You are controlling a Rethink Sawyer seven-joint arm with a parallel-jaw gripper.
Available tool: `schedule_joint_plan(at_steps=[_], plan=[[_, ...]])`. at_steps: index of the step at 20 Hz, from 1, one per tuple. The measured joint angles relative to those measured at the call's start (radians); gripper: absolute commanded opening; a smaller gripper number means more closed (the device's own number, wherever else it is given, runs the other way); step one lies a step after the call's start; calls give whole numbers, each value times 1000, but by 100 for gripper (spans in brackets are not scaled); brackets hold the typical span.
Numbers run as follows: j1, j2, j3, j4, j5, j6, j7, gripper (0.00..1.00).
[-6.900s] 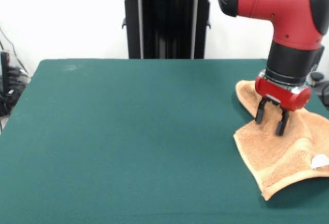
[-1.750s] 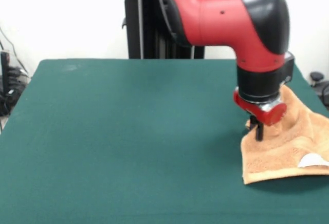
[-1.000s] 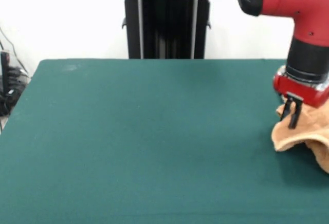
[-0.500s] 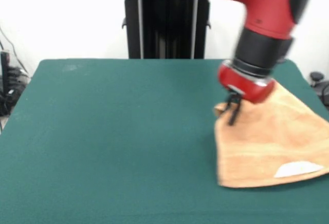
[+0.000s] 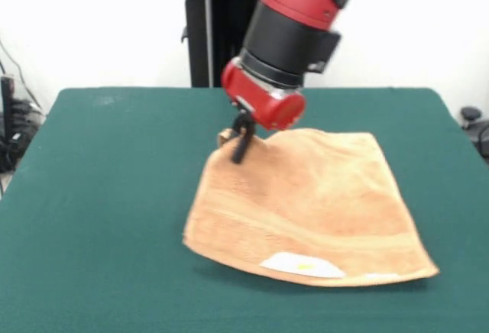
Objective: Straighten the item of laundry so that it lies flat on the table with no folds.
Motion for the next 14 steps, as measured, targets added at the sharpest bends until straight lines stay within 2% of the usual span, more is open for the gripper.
schedule_joint_plan(at_steps=[14], plan=[[-31,10,-12,-5,-54,0,0,0]])
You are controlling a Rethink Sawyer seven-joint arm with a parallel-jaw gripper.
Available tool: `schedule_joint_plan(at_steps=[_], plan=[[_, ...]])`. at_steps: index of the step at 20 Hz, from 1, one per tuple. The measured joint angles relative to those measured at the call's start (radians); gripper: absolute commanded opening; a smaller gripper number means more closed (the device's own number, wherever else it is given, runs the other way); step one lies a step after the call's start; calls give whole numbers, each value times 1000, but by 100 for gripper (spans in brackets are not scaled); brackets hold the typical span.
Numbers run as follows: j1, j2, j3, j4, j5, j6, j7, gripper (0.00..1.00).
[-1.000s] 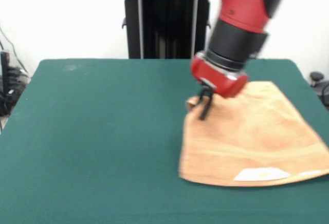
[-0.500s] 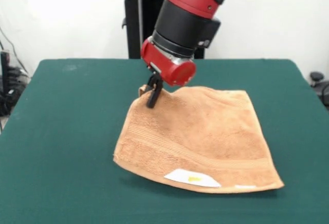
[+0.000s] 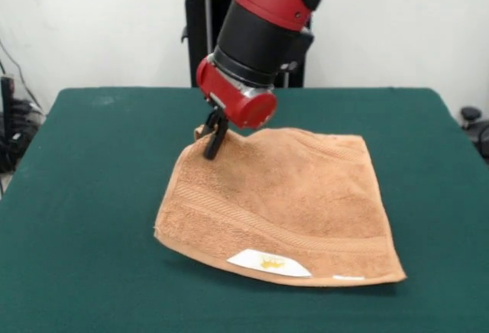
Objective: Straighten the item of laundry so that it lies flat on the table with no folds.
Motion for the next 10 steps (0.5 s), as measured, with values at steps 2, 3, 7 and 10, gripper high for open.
schedule_joint_plan(at_steps=[2,3,7,10], plan=[[-19,4,0,-4,-22,0,0,0],[-29,4,0,-6,-33,0,0,0],[-82,-3,0,-12,-84,0,0,0],[-120,-14,0,-12,-119,0,0,0]])
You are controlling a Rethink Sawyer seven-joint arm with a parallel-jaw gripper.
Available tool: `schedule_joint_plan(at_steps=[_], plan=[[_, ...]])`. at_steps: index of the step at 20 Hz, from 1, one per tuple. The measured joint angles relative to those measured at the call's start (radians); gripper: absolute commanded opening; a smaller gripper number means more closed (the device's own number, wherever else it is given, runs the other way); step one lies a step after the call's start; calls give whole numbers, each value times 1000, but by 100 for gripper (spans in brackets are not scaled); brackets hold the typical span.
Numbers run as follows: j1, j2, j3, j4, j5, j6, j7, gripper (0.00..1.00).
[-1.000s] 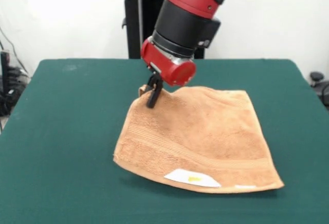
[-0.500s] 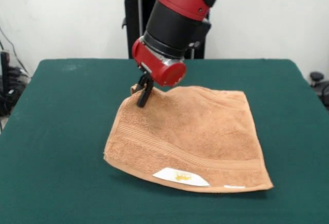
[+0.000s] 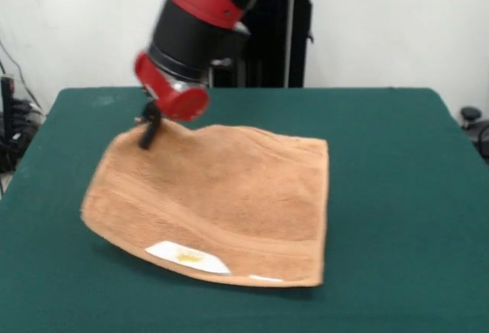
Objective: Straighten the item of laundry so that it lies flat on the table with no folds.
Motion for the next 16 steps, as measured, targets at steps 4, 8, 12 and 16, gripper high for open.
schedule_joint_plan(at_steps=[4,8,12,16], plan=[[-58,-38,-1,2,-59,0,0,0],[-87,-69,-1,5,-92,0,0,0],[-105,-99,2,12,-116,0,0,0],[-123,-126,19,34,-119,1,0,0]])
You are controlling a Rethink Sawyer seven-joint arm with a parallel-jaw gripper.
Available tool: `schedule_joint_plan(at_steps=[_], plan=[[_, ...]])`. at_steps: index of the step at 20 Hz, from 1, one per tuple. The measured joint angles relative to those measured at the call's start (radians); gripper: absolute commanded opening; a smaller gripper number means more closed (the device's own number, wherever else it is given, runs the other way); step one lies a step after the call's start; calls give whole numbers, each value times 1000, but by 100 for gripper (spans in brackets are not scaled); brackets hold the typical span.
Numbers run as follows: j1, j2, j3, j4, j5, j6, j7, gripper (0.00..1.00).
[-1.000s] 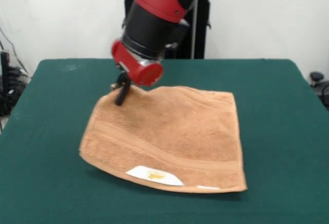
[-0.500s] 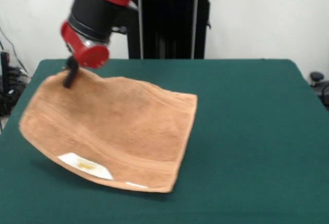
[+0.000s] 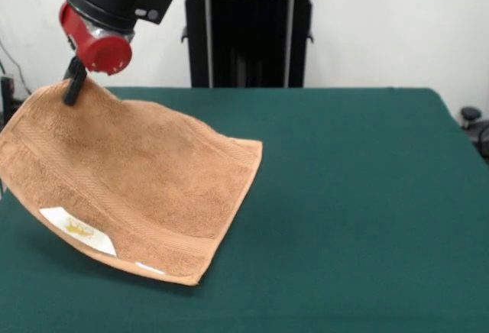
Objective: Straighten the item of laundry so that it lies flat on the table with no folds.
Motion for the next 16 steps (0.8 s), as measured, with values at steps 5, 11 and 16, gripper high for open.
schedule_joint_plan(at_steps=[5,11,16], plan=[[-36,-27,43,46,0,0,0,100],[-26,-30,47,65,0,0,0,100],[-3,-30,47,74,0,0,0,100]])
